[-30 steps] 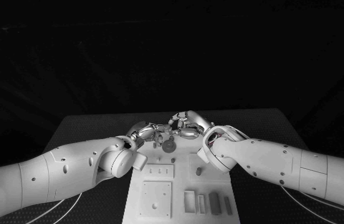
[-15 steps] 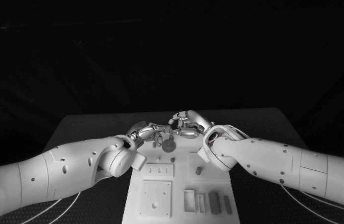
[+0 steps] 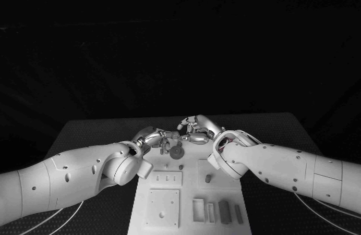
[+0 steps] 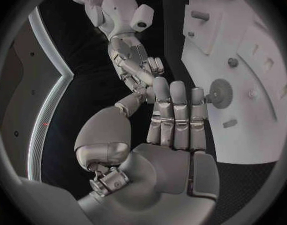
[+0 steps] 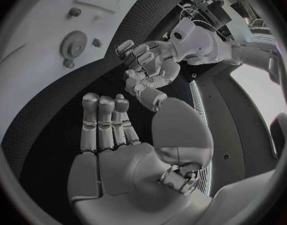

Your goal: Assemble the parts on the task board

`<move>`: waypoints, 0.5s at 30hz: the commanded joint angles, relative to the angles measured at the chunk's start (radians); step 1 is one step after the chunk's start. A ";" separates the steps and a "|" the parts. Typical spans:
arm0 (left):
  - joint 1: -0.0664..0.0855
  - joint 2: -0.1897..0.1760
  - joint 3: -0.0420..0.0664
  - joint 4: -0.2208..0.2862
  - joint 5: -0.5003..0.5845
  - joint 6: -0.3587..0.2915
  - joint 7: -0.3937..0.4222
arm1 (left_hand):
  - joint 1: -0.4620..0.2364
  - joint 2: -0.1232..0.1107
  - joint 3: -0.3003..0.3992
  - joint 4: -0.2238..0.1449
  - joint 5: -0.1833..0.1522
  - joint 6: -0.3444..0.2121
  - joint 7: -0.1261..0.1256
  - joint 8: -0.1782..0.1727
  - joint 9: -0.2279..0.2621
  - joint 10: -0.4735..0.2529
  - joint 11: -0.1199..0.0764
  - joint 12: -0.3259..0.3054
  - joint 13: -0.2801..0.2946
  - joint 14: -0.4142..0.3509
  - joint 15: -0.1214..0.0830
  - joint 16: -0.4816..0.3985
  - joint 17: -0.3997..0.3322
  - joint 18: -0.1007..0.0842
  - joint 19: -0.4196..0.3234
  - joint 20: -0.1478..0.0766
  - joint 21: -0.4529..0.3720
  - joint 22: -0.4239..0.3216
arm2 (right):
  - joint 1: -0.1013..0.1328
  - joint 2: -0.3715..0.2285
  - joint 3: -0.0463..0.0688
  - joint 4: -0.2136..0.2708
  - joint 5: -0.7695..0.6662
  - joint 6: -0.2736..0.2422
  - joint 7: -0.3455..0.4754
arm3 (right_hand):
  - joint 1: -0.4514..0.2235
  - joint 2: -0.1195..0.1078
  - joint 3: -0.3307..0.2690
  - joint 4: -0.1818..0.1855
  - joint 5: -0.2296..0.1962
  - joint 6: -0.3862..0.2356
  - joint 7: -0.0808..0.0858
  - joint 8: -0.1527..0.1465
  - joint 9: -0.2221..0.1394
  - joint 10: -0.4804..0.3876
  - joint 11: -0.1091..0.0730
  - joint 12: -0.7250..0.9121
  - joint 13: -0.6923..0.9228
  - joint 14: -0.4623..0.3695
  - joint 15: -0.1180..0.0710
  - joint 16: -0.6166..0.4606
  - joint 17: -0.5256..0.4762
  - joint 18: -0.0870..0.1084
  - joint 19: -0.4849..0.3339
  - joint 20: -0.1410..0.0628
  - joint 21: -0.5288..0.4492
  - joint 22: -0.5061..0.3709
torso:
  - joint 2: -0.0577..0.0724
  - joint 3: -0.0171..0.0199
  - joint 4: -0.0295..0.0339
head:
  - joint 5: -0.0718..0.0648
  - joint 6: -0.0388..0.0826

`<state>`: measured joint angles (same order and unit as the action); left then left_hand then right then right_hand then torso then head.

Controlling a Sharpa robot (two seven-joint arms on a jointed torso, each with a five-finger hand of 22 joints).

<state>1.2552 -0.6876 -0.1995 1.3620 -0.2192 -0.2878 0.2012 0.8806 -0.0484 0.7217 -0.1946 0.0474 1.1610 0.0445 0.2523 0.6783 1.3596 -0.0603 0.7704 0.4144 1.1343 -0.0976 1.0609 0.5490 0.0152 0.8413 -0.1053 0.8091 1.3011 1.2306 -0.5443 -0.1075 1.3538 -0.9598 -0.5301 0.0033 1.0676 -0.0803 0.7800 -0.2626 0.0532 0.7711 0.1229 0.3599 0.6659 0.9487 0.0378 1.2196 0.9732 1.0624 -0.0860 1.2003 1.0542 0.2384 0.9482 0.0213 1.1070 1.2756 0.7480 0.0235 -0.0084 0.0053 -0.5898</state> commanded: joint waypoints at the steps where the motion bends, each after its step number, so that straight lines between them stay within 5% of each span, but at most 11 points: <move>1: -0.002 0.003 -0.002 0.006 -0.018 0.039 0.000 | 0.014 0.010 0.001 -0.008 0.003 -0.001 0.000 0.004 -0.001 -0.003 -0.003 -0.004 -0.001 -0.006 0.001 -0.005 -0.001 -0.015 -0.005 -0.086 -0.004 0.002 | 0.002 0.000 0.003 -0.005 0.000 -0.004 0.004 | -0.008 0.007 0.004 -0.004 -0.005 0.219 -0.018 0.007 0.002 -0.056 -0.035 0.002 -0.002 0.003 -0.008 0.005 -0.001 0.023 0.005 -0.004 0.004 0.001 | 0.000 0.0002 0.0002 | 0.000 0.000; 15: -0.002 0.001 -0.002 0.001 -0.028 0.025 -0.002 | 0.015 0.015 -0.001 -0.006 0.003 -0.001 0.000 0.004 0.000 -0.003 -0.003 -0.003 0.000 -0.007 0.002 -0.004 -0.001 -0.015 -0.006 -0.085 -0.004 0.002 | 0.002 -0.007 0.003 -0.003 0.005 0.006 0.015 | -0.010 0.008 0.005 -0.007 -0.005 0.219 -0.018 0.007 0.003 -0.056 -0.035 0.002 -0.002 0.003 -0.008 0.005 -0.001 0.023 0.006 -0.004 0.004 0.001 | 0.000 0.0015 -0.0013 | 0.000 -0.002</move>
<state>1.2525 -0.6878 -0.2021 1.3615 -0.2294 -0.2821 0.1985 0.8817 -0.0473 0.7205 -0.1960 0.0473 1.1591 0.0461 0.2587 0.6783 1.3579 -0.0584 0.7705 0.4144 1.1343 -0.0974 1.0609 0.5491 0.0151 0.8414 -0.1053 0.8091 1.3020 1.2333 -0.5485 -0.1043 1.3480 -0.9583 -0.5287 0.0029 1.0528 -0.0652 0.7826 -0.2648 0.0536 0.7712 0.1228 0.3599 0.6680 0.9487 0.0378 1.2196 0.9724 1.0630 -0.0856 1.2004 1.0544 0.2383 0.9508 0.0194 1.1067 1.2755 0.7478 0.0244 -0.0093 0.0051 -0.5916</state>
